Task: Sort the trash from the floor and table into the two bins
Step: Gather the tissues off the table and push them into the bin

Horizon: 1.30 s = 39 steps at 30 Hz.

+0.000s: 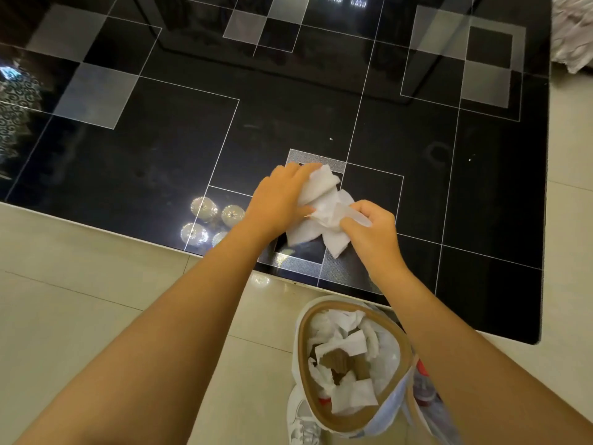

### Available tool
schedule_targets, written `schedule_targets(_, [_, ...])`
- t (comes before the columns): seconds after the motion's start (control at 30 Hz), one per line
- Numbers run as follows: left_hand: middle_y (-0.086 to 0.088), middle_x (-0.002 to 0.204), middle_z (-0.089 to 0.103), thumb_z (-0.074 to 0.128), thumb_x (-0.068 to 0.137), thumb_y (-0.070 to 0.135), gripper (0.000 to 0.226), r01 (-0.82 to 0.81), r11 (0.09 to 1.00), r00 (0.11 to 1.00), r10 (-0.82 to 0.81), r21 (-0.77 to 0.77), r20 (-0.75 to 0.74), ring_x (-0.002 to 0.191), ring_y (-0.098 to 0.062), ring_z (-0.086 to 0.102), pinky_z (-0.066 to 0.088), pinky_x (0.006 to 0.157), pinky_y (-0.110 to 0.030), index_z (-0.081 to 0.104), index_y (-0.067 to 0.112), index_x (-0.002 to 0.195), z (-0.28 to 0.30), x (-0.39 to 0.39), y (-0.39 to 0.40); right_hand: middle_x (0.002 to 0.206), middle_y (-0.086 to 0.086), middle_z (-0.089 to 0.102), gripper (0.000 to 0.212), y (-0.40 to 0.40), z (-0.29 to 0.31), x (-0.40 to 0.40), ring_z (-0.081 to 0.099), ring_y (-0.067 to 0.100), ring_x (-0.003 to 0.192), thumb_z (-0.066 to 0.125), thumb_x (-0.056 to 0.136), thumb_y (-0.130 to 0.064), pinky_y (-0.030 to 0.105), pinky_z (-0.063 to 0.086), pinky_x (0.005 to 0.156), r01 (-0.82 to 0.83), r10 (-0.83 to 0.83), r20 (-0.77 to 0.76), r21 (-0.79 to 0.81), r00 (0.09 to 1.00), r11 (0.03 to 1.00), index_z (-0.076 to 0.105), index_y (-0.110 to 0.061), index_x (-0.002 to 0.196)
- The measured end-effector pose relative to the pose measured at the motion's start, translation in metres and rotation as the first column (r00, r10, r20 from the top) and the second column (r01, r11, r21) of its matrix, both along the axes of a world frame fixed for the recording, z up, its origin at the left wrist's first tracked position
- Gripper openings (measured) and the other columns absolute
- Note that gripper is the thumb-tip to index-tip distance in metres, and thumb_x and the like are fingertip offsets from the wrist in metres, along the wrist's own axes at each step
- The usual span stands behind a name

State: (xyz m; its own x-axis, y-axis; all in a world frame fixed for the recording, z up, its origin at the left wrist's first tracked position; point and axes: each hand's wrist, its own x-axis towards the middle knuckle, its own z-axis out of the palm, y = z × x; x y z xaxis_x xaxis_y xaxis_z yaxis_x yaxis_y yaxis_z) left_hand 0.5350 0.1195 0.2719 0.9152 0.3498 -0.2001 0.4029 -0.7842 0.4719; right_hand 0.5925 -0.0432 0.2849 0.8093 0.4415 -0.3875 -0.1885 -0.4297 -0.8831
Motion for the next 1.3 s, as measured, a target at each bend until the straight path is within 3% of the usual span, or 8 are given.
schedule_targets(0.2, [-0.007, 0.107, 0.059, 0.061, 0.088, 0.039, 0.032, -0.189, 0.982, 0.982, 0.189, 0.028, 0.002, 0.101, -0.030, 0.050, 0.043, 0.082, -0.043, 0.060, 0.012, 0.105, -0.008, -0.015, -0.007, 0.078, -0.004, 0.051, 0.013, -0.012, 0.005, 0.001, 0.049, 0.005, 0.071, 0.054, 0.081, 0.005, 0.003, 0.040, 0.051, 0.178, -0.180, 0.061, 0.032, 0.982, 0.983, 0.057, -0.008, 0.078])
schedule_targets(0.37, [-0.002, 0.099, 0.056, 0.049, 0.097, 0.034, 0.024, -0.457, 0.789, 0.842, 0.532, -0.412, 0.086, 0.089, -0.021, 0.055, 0.050, 0.075, -0.036, 0.049, 0.014, 0.111, 0.010, -0.041, -0.035, 0.077, -0.001, 0.052, 0.021, -0.036, 0.008, -0.002, 0.050, 0.012, 0.074, 0.052, 0.081, 0.005, 0.016, 0.044, 0.056, 0.183, -0.180, -0.085, 0.021, 0.980, 0.983, 0.057, -0.013, 0.069])
schedule_targets(0.53, [0.004, 0.096, 0.061, 0.055, 0.094, 0.036, 0.024, -0.313, 0.789, 0.918, 0.393, -0.529, 0.043, 0.087, -0.016, 0.060, 0.053, 0.074, -0.034, 0.055, 0.019, 0.112, 0.007, -0.078, -0.086, 0.070, 0.005, 0.050, 0.008, -0.071, 0.005, -0.027, 0.048, 0.013, 0.066, 0.050, 0.072, 0.008, 0.024, 0.039, 0.056, 0.005, -0.005, -0.198, 0.000, 0.980, 1.000, 0.058, 0.008, 0.072])
schedule_targets(0.8, [-0.001, 0.104, 0.064, 0.046, 0.095, 0.041, 0.032, -0.386, 0.772, 0.918, 0.375, -0.504, -0.128, 0.092, -0.020, 0.062, 0.055, 0.080, -0.045, 0.051, 0.023, 0.121, -0.018, -0.138, -0.160, 0.067, -0.004, 0.062, 0.018, -0.149, -0.014, -0.092, 0.062, 0.013, 0.065, 0.063, 0.083, -0.013, 0.024, 0.052, 0.061, -0.107, 0.083, -0.203, -0.108, 0.976, 0.988, 0.065, -0.027, 0.073])
schedule_targets(1.0, [-0.009, 0.124, 0.059, 0.055, 0.093, 0.035, 0.060, -0.463, 0.704, 0.884, 0.316, -0.539, -0.346, 0.106, -0.029, 0.061, 0.054, 0.087, -0.045, 0.026, 0.017, 0.143, -0.041, -0.174, -0.216, 0.085, 0.005, 0.064, 0.023, -0.207, -0.033, -0.132, 0.061, 0.026, 0.084, 0.062, 0.080, 0.002, 0.034, 0.051, 0.074, -0.164, 0.108, -0.208, -0.272, 0.972, 0.948, 0.064, -0.020, 0.081])
schedule_targets(1.1, [-0.008, 0.144, 0.044, 0.052, 0.092, 0.044, 0.081, -0.401, 0.667, 0.904, 0.176, -0.628, -0.390, 0.124, -0.031, 0.051, 0.048, 0.098, -0.046, 0.002, 0.022, 0.151, -0.047, -0.183, -0.231, 0.111, 0.008, 0.061, 0.033, -0.223, -0.047, -0.139, 0.058, 0.025, 0.103, 0.062, 0.082, -0.001, 0.031, 0.048, 0.083, -0.312, 0.209, -0.309, -0.332, 0.928, 0.890, 0.063, -0.011, 0.113])
schedule_targets(1.2, [-0.007, 0.159, 0.019, 0.038, 0.098, 0.045, 0.078, -0.341, 0.680, 0.909, 0.063, -0.650, -0.411, 0.136, -0.032, 0.038, 0.041, 0.106, -0.049, -0.022, 0.035, 0.147, -0.050, -0.183, -0.241, 0.130, 0.006, 0.057, 0.053, -0.227, -0.055, -0.142, 0.056, 0.023, 0.114, 0.066, 0.082, -0.014, 0.039, 0.048, 0.098, -0.312, 0.162, -0.434, -0.301, 0.886, 0.901, 0.051, -0.019, 0.133])
schedule_targets(1.3, [-0.009, 0.156, 0.025, 0.034, 0.101, 0.037, 0.072, -0.308, 0.753, 0.908, 0.051, -0.582, -0.415, 0.130, -0.031, 0.045, 0.045, 0.102, -0.043, -0.021, 0.033, 0.147, -0.050, -0.178, -0.244, 0.131, 0.004, 0.057, 0.055, -0.226, -0.056, -0.141, 0.054, 0.022, 0.117, 0.062, 0.084, -0.020, 0.041, 0.046, 0.101, -0.351, 0.186, -0.448, -0.319, 0.874, 0.880, 0.047, -0.023, 0.137])
